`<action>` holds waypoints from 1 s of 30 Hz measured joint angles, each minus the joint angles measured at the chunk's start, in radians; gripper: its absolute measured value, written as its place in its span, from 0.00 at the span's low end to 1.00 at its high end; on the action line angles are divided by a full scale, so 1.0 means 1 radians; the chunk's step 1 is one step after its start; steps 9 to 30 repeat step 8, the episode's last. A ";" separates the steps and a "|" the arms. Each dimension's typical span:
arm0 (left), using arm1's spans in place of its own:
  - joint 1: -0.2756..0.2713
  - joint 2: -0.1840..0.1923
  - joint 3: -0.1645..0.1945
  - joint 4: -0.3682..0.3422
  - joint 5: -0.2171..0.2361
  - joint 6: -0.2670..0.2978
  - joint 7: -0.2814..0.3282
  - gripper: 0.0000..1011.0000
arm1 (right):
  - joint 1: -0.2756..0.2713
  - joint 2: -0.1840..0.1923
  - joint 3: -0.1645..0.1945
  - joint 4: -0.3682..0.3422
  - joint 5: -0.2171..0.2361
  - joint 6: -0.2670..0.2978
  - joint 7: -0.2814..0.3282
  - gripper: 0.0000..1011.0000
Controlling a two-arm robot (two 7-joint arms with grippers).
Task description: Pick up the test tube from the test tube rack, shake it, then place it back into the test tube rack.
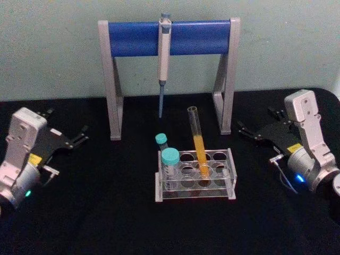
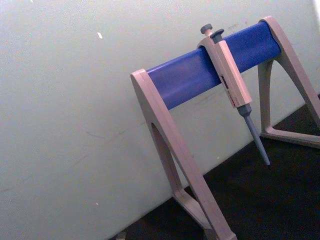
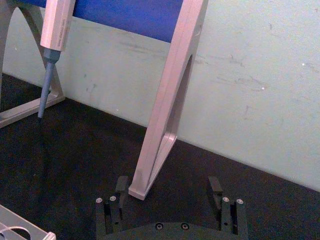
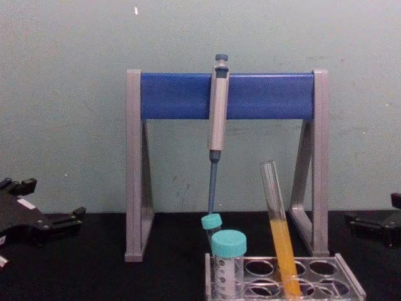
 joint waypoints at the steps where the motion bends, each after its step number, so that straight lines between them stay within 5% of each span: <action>1: 0.000 0.000 0.000 0.000 0.000 0.000 0.000 0.99 | 0.000 0.000 0.000 0.000 0.000 0.000 0.000 0.99; 30: 0.000 0.000 0.000 0.000 0.000 0.000 0.000 0.99 | 0.000 0.000 0.000 0.000 0.000 0.000 0.000 0.99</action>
